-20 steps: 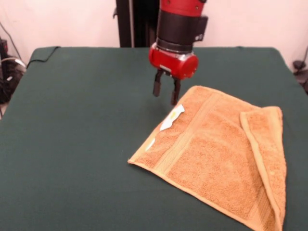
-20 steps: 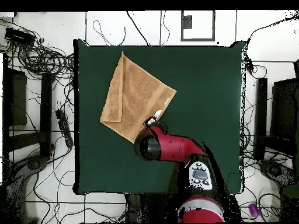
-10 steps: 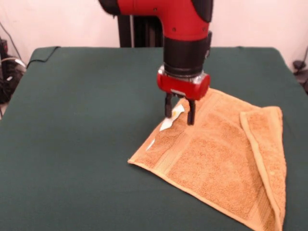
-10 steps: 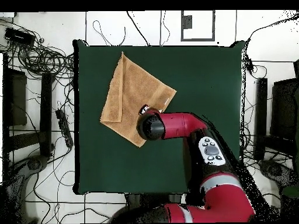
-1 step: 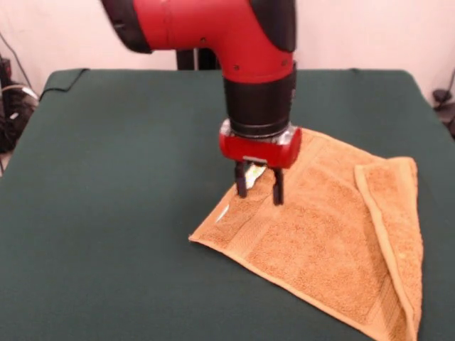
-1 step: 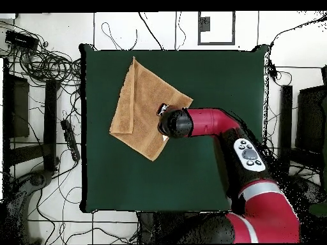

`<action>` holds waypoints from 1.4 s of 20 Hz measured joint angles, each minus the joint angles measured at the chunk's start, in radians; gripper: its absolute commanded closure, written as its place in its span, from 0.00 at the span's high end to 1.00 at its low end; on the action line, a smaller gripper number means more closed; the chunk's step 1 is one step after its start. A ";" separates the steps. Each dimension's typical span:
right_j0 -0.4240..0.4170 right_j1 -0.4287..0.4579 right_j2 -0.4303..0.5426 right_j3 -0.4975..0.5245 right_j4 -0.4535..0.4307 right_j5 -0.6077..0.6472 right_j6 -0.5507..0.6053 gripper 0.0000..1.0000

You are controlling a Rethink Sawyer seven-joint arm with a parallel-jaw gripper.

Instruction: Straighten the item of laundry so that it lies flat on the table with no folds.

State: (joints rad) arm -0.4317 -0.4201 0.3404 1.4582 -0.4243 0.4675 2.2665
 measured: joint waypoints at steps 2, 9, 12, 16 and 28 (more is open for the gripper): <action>-0.031 0.010 0.016 -0.031 -0.010 0.021 -0.024 1.00; -0.108 0.089 0.027 -0.156 -0.028 0.045 -0.056 1.00; -0.114 0.107 0.029 -0.178 -0.034 0.049 -0.056 1.00; -0.100 0.110 0.029 -0.198 -0.041 0.075 -0.056 1.00; -0.085 0.114 0.026 -0.219 -0.050 0.095 -0.056 1.00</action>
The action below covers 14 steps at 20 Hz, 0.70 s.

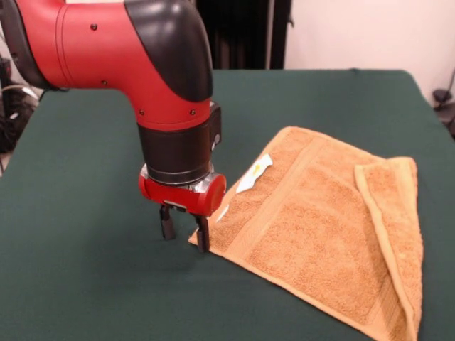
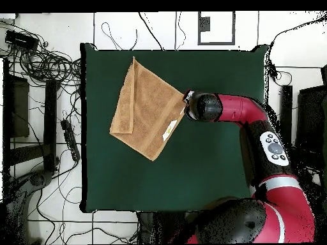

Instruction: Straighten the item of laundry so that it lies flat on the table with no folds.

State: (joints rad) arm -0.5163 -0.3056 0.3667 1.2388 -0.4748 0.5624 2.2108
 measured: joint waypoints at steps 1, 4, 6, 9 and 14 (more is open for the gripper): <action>0.000 0.000 0.000 0.000 0.000 0.000 0.000 1.00; 0.000 0.000 0.000 0.000 0.000 0.000 0.000 1.00; 0.000 0.000 0.000 0.000 0.000 0.000 0.000 1.00; 0.000 0.000 0.000 0.000 0.001 0.000 0.000 1.00; 0.002 0.000 -0.001 0.000 0.007 0.000 0.000 1.00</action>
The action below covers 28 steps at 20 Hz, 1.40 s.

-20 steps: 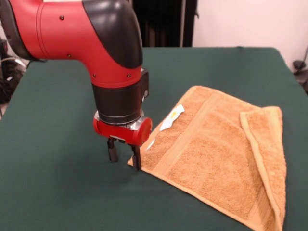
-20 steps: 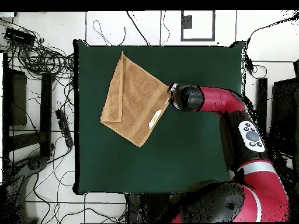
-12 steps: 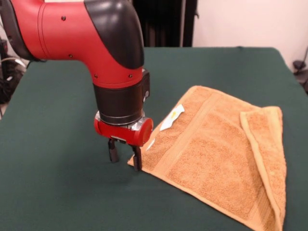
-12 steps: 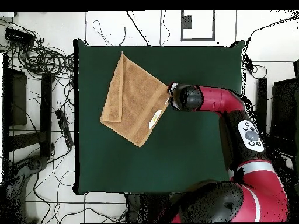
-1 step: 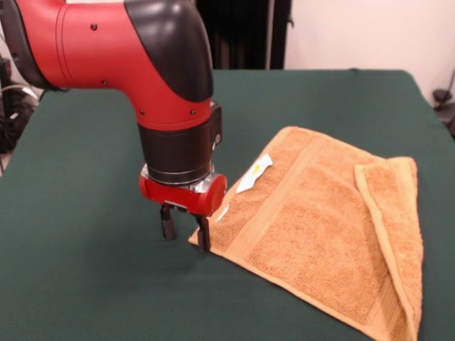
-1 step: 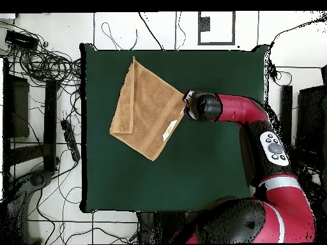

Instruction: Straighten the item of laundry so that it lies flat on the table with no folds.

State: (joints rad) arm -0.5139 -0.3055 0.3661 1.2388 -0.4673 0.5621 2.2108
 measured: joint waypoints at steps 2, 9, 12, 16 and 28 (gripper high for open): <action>0.003 0.000 -0.001 0.000 0.004 0.000 0.000 1.00; 0.036 0.004 -0.001 0.003 0.048 -0.001 0.000 1.00; 0.060 0.005 -0.001 0.010 0.076 -0.001 0.000 1.00; 0.093 0.006 -0.001 0.021 0.118 -0.001 0.000 1.00; 0.146 0.007 -0.005 0.047 0.176 -0.050 0.000 1.00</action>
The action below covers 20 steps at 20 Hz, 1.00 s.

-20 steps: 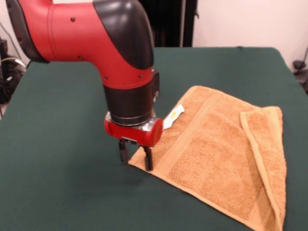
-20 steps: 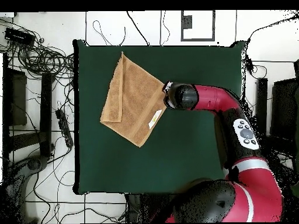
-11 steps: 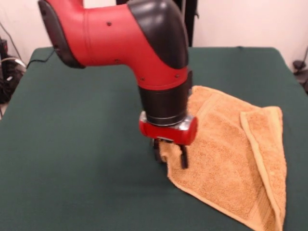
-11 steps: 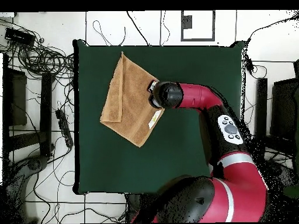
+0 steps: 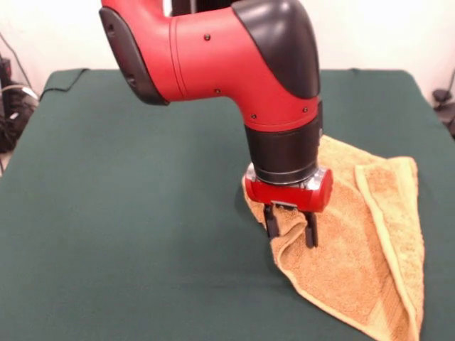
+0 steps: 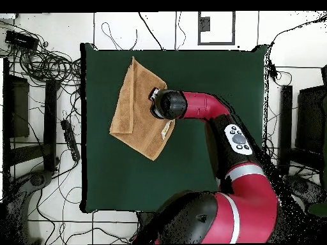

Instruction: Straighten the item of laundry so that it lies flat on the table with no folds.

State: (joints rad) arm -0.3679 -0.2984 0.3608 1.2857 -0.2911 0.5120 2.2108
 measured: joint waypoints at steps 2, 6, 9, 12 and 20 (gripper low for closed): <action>0.001 0.000 -0.003 0.001 0.000 -0.006 0.000 1.00; 0.003 0.000 -0.006 0.003 0.003 -0.010 0.000 1.00; 0.003 0.000 -0.008 0.003 0.004 -0.012 0.000 1.00; 0.004 0.000 -0.008 0.003 0.004 -0.012 0.000 1.00; 0.008 0.002 -0.023 0.003 0.007 -0.013 0.000 0.00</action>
State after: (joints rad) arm -0.3600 -0.2968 0.3380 1.2883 -0.2839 0.4992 2.2108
